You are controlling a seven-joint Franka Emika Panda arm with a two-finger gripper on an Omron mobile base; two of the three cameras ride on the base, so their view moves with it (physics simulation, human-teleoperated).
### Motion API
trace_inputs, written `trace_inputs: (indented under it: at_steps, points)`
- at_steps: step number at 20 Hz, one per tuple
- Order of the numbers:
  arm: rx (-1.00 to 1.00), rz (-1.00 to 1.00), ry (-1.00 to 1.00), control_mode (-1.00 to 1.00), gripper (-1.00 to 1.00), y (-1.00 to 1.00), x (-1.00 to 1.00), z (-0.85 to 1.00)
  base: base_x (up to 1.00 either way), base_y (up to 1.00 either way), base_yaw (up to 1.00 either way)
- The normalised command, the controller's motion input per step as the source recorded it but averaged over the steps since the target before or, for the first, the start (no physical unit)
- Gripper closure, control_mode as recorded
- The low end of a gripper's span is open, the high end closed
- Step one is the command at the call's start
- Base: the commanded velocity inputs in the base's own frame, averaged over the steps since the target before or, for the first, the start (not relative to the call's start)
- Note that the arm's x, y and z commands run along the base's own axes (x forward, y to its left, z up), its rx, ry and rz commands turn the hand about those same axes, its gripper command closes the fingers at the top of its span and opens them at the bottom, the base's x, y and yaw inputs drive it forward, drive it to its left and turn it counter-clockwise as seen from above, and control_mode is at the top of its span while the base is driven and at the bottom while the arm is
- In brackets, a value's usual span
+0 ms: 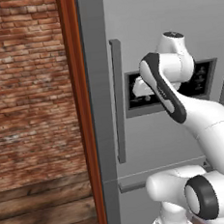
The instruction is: Take the cupcake and donut from the fridge and place them on the empty tray on the dining counter.
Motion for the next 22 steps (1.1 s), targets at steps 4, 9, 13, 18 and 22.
trace_inputs:
  at_steps: [4, 9, 13, 18, 22]
  points:
    - [-0.02, 0.00, -0.20, -1.00, -1.00, 0.01, -0.59, 0.06, 0.00, 0.00, 0.00]
    - [-0.05, 0.00, -0.49, -1.00, -1.00, 0.02, -0.92, 0.19, 0.00, 0.00, 0.00]
    - [0.00, -0.02, -0.20, -1.00, -1.00, 0.04, -0.57, 0.07, 0.00, 0.00, 0.00]
    - [0.00, 0.00, -0.13, -1.00, -1.00, 0.06, -0.39, 0.35, 0.00, 0.00, 0.00]
    - [0.00, -0.04, -0.06, -1.00, -1.00, 0.01, -0.34, 0.10, 0.00, 0.00, 0.00]
